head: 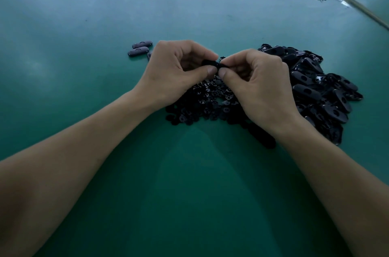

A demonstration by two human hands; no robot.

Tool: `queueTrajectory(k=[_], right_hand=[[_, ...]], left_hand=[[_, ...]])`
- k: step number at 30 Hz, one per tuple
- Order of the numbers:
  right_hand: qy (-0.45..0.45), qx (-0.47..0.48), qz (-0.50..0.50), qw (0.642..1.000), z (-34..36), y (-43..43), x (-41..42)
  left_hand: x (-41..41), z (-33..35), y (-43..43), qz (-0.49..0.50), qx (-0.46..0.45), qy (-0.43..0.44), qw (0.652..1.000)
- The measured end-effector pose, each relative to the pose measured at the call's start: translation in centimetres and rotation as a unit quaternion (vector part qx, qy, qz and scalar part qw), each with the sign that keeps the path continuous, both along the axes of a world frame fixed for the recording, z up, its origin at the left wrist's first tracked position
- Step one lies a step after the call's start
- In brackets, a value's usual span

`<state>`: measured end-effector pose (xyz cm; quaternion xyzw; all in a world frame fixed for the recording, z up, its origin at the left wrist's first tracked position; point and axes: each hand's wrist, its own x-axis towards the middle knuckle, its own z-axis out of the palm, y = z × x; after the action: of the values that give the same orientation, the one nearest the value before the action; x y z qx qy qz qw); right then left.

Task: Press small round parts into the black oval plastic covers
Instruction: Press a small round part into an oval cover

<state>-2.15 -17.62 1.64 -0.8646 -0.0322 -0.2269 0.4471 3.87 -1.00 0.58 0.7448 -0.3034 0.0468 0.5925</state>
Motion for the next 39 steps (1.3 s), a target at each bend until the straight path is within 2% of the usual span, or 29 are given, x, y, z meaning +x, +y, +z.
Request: queueTrajectory(k=[19,24,28,32,35,39], right_hand=[[0.012,-0.009,0.014,1.000,0.1,0.2,0.0],[0.022,-0.019,0.002,1.000,0.1,0.1,0.2],[0.025,-0.087,-0.041,0.995,0.4,-0.2,0.2],[0.088,-0.218,-0.068,0.970,0.6,-1.4,1.0],[0.124,-0.293,-0.067,0.946,0.7,-1.6,1.7],[0.143,-0.337,-0.061,0.929,1.2,-0.9,3.0]], left_hand=[[-0.3,0.2,0.2,0.031,0.001,0.003,1.000],[-0.2,0.0,0.2,0.064,0.004,-0.015,0.998],[0.6,0.0,0.4,0.181,0.000,-0.052,0.982],[1.4,0.2,0.9,0.290,0.026,-0.054,0.955],[1.9,0.2,1.5,0.342,0.096,-0.054,0.933],[2.8,0.5,2.7,0.386,0.161,-0.031,0.908]])
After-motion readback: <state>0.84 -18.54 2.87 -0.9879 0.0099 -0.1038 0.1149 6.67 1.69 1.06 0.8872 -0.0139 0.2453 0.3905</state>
